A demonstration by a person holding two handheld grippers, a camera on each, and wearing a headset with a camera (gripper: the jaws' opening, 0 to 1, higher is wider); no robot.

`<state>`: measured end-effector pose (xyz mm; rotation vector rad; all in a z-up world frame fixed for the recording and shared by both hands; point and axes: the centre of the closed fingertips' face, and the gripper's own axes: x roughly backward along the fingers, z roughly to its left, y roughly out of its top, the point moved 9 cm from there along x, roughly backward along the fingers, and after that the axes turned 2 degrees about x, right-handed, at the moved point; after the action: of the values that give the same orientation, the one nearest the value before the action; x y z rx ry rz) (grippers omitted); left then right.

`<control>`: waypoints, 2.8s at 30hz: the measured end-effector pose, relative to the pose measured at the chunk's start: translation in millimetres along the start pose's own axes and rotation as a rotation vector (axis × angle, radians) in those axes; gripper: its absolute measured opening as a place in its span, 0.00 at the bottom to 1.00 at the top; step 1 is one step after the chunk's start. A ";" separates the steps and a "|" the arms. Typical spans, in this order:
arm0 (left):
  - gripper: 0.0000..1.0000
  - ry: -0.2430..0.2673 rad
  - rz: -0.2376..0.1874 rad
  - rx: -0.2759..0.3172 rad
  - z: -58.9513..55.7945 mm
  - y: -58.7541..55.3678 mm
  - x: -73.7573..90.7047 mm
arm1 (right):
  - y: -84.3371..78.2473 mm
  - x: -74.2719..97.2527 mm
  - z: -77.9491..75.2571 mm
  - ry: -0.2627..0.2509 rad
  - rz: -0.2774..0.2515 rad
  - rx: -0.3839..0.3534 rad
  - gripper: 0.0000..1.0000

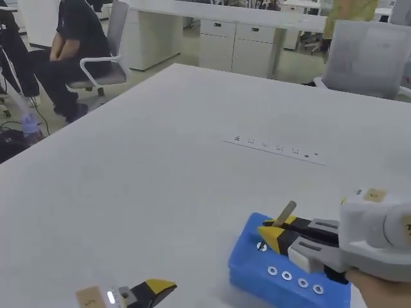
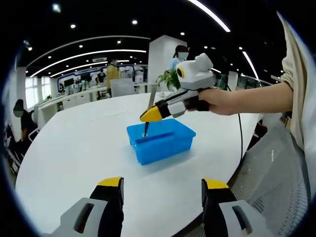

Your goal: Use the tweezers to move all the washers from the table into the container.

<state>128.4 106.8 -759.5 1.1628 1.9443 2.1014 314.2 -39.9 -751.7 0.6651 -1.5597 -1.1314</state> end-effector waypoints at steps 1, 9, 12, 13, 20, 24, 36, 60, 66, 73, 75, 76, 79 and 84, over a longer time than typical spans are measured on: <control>0.63 0.001 0.001 0.001 0.1 -0.1 0.0 | -2.3 -1.4 -0.9 0.002 0.007 -0.008 0.03; 0.63 0.001 0.000 0.003 0.4 -0.3 0.5 | -15.6 -11.1 -4.6 -0.001 0.054 -0.043 0.03; 0.63 0.001 -0.005 0.005 0.6 0.0 0.7 | -20.1 -12.9 -4.3 -0.001 0.069 -0.045 0.03; 0.63 0.002 -0.006 0.006 0.7 0.1 0.9 | -21.6 -13.0 -3.6 0.000 0.075 -0.046 0.03; 0.63 0.004 -0.009 0.002 0.6 0.5 1.2 | -32.0 -13.1 -3.1 -0.003 0.109 -0.045 0.03; 0.63 0.004 -0.007 0.000 0.8 0.4 1.3 | -31.4 -13.1 -3.9 -0.004 0.094 -0.055 0.03; 0.62 0.005 -0.002 -0.004 0.7 0.2 1.0 | -32.6 -12.0 -4.3 -0.009 0.078 -0.071 0.03; 0.62 -0.023 -0.004 0.013 0.1 0.4 0.5 | 0.4 32.0 13.5 -0.029 -0.083 -0.101 0.04; 0.62 -0.037 0.010 0.035 0.1 0.7 0.6 | 1.4 68.5 34.7 -0.049 -0.130 -0.111 0.04; 0.62 -0.073 -0.005 0.105 4.9 4.7 0.9 | -16.6 100.8 56.8 -0.061 -0.092 -0.123 0.04; 0.61 -0.086 -0.004 0.104 5.9 7.6 0.9 | -20.1 107.8 62.4 -0.060 -0.078 -0.122 0.04; 0.60 -0.096 -0.002 0.093 6.9 10.1 0.6 | -22.3 111.0 65.8 -0.060 -0.068 -0.121 0.04; 0.54 -0.128 0.001 0.046 6.0 21.0 0.7 | -26.4 116.2 74.1 -0.056 -0.051 -0.128 0.04; 0.47 -0.261 0.034 -0.086 -7.4 49.8 -5.8 | -31.7 120.0 87.7 -0.061 -0.031 -0.138 0.04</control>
<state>150.4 87.3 -718.2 1.3815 1.7142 1.9136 191.5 -127.1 -730.4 0.5685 -1.5109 -1.2811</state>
